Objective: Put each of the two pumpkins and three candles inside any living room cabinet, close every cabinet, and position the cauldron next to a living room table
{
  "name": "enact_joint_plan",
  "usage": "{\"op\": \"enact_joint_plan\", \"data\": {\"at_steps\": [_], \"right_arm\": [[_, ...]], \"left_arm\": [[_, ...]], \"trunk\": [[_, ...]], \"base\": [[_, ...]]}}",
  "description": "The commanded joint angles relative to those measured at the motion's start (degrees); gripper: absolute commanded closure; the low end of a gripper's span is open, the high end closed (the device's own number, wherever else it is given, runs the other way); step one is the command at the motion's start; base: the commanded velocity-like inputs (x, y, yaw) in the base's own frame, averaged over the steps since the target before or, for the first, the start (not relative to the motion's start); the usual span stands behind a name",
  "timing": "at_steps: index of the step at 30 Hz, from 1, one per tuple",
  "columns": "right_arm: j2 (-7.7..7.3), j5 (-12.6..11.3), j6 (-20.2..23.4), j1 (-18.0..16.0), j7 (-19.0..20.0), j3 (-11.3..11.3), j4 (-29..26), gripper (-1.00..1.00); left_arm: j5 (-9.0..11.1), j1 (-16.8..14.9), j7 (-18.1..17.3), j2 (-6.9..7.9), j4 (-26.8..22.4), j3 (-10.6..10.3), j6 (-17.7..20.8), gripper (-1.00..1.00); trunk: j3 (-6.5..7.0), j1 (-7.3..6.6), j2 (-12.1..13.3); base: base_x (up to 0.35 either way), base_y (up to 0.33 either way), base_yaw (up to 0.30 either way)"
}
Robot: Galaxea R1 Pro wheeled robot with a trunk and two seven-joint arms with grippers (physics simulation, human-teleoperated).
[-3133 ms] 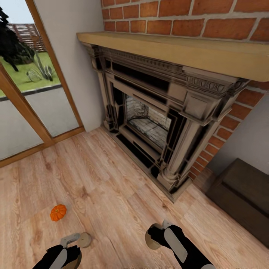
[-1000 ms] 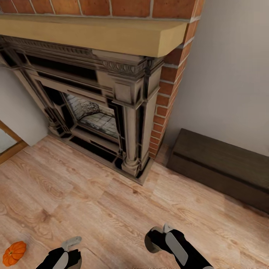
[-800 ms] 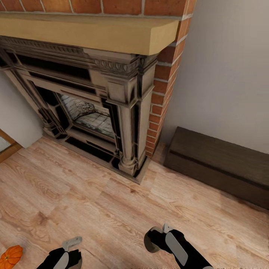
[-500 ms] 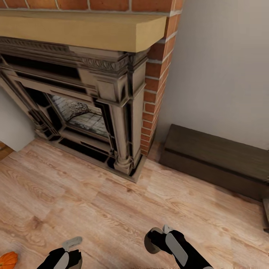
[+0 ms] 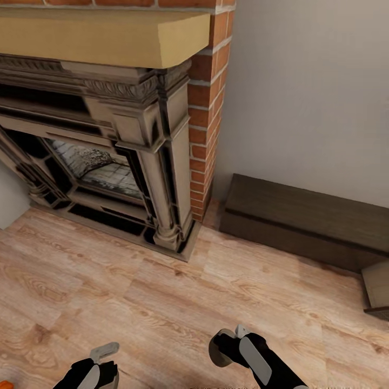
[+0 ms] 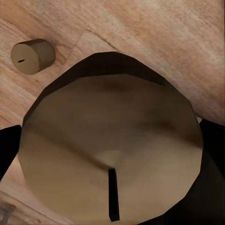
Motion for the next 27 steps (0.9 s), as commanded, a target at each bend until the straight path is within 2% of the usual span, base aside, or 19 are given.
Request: {"op": "enact_joint_plan", "data": {"at_steps": [1,15,23,27], "right_arm": [[-0.03,-0.6,0.0,0.0,-0.5,0.2,-0.1,1.00],[-0.03,-0.6,0.0,0.0,-0.4,0.2,0.0,1.00],[0.07,-0.3,0.0,0.0,-0.4,0.2,2.2,1.00],[-0.01,-0.4,0.0,0.0,-0.4,0.2,2.3,1.00]], "left_arm": [[0.6,0.0,0.5,0.09,-0.1,-0.3,0.1,1.00],[0.6,0.0,0.5,0.08,-0.1,-0.3,0.1,1.00],[0.6,0.0,0.6,0.00,-0.1,-0.4,0.1,1.00],[0.6,0.0,0.6,-0.04,-0.1,-1.2,0.0,1.00]], "trunk": [[-0.12,0.01,0.0],[-1.09,0.01,0.0],[-1.34,0.01,0.0],[-1.35,0.01,0.0]], "base": [[0.000,0.000,-0.188],[0.000,0.000,-0.195],[0.000,0.000,-0.247],[0.000,0.000,-0.275]]}}
